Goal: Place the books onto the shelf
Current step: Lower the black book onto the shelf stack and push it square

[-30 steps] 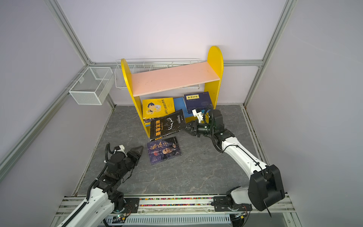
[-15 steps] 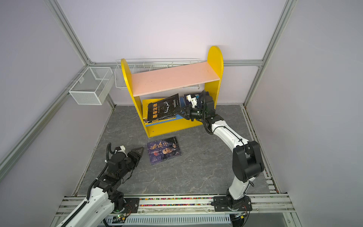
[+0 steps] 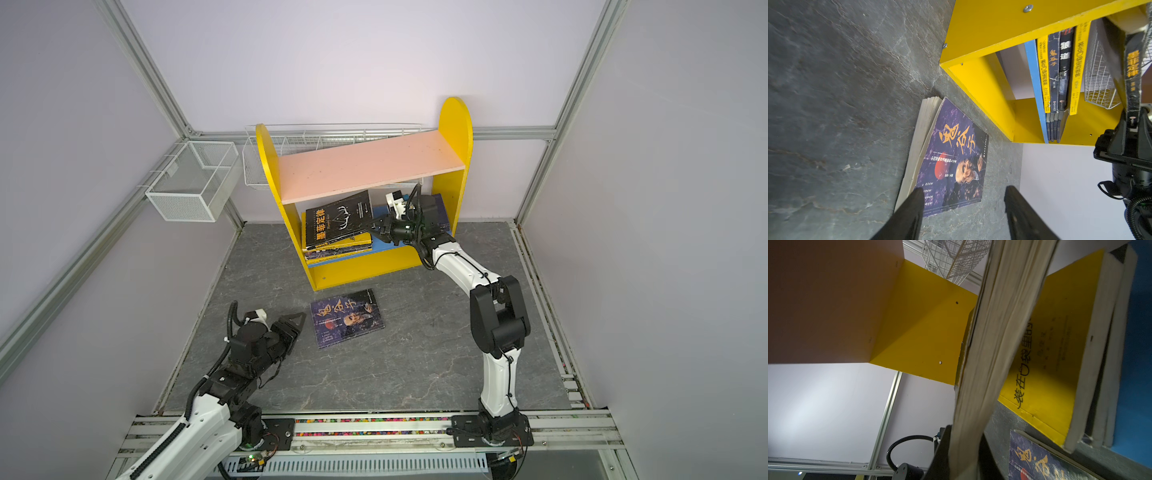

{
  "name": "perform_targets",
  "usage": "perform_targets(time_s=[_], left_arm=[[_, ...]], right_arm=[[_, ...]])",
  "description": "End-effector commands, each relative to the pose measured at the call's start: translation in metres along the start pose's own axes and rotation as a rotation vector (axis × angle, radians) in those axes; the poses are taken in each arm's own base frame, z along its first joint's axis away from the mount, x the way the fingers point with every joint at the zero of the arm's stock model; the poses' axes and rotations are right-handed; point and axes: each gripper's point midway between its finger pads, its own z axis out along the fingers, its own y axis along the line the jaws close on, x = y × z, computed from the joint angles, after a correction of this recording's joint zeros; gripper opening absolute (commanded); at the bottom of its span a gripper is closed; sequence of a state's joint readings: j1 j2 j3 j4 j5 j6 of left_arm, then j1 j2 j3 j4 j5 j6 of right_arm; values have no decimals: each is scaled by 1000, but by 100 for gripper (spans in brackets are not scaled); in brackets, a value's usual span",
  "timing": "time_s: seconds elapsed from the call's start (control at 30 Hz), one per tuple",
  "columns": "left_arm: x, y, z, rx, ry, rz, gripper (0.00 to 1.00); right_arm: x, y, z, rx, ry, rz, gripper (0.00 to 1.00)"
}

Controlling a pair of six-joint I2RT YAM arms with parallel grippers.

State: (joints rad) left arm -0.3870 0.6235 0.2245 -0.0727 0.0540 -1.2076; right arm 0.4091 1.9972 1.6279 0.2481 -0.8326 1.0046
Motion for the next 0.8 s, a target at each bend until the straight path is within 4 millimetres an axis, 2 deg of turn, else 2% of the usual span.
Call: perform_targets(time_s=[0.0, 0.33, 0.57, 0.77], left_arm=[[3, 1, 3, 2, 14, 6, 62], [2, 3, 6, -7, 7, 1, 62], [3, 5, 5, -17, 11, 2, 62], [2, 5, 3, -15, 7, 2, 62]], right_arm=[[-10, 21, 8, -80, -12, -68, 7], [-9, -1, 21, -74, -22, -19, 7], [-14, 1, 24, -119, -54, 18, 7], [-1, -2, 32, -64, -10, 4, 8]])
